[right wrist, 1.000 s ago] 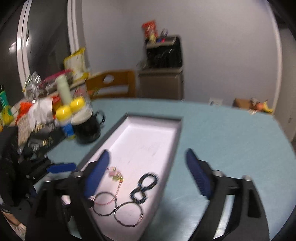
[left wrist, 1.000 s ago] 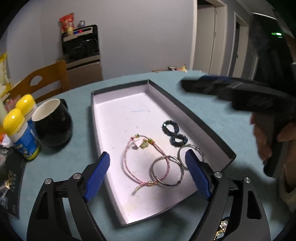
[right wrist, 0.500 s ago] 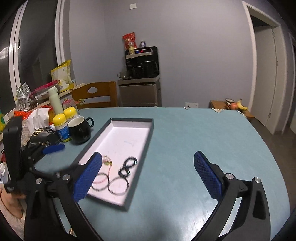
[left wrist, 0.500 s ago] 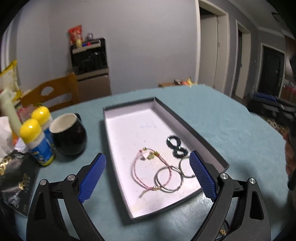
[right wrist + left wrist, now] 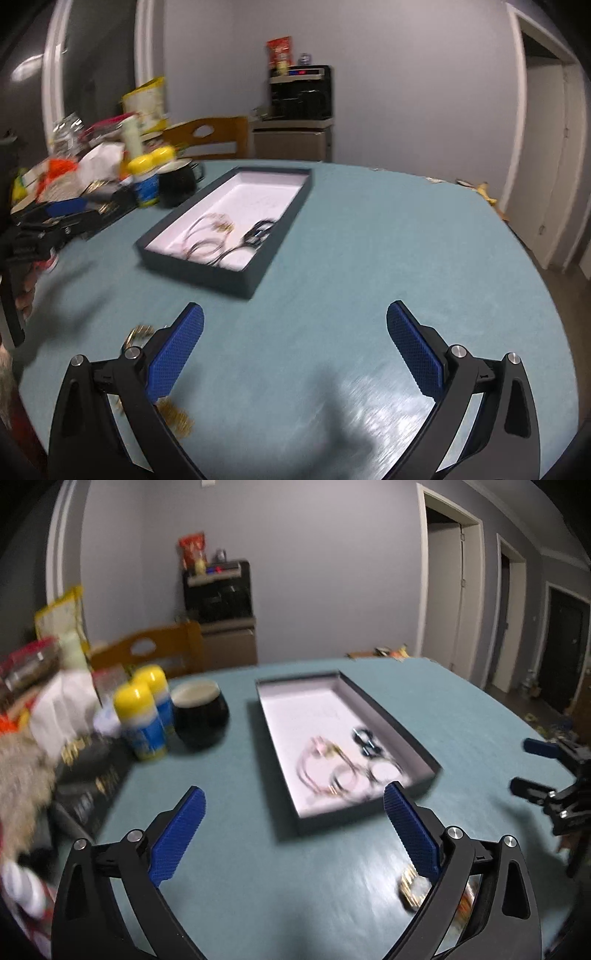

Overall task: Organize jewelry
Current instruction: 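Grasp the pearl hair clip with the left tool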

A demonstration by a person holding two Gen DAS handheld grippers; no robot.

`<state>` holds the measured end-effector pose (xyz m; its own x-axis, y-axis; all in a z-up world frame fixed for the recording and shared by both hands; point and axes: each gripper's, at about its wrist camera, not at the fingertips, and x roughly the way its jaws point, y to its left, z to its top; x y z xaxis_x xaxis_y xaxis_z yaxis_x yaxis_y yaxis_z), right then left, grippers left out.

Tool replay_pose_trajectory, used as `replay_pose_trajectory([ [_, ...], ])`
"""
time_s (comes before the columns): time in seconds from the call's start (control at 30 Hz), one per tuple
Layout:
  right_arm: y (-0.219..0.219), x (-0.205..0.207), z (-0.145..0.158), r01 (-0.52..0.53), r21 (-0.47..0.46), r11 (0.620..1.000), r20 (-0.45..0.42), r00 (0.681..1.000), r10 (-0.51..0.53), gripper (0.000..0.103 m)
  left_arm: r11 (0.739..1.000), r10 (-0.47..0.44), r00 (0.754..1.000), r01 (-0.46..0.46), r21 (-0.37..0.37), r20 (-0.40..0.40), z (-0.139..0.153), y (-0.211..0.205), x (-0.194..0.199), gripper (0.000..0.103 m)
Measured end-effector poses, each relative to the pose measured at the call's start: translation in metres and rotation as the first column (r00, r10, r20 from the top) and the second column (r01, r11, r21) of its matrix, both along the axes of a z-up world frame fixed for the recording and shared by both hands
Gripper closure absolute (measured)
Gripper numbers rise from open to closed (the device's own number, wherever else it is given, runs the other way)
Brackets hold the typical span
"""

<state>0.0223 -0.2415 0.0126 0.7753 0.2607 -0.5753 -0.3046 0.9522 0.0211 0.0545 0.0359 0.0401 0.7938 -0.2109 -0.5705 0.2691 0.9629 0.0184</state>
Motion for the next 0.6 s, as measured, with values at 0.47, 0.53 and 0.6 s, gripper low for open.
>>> replay_pose_trajectory([
  [0.47,0.010,-0.045,-0.017,-0.243,-0.108,0.964,-0.079,0.969,0.235,0.005,0.948,-0.297,0.943,0.310,0.070,-0.152,-0.050,-0.052,-0.069,0.006],
  [0.53,0.004,-0.043,-0.019,-0.224,-0.102,0.969,-0.080,0.973,0.216,0.005,0.936,-0.335,0.929,0.347,0.057,-0.158,-0.051,-0.062,-0.074,0.008],
  [0.6,-0.002,-0.040,-0.020,-0.210,-0.076,0.975,-0.087,0.975,0.204,0.005,0.921,-0.369,0.915,0.383,0.066,-0.162,-0.049,-0.076,-0.078,0.014],
])
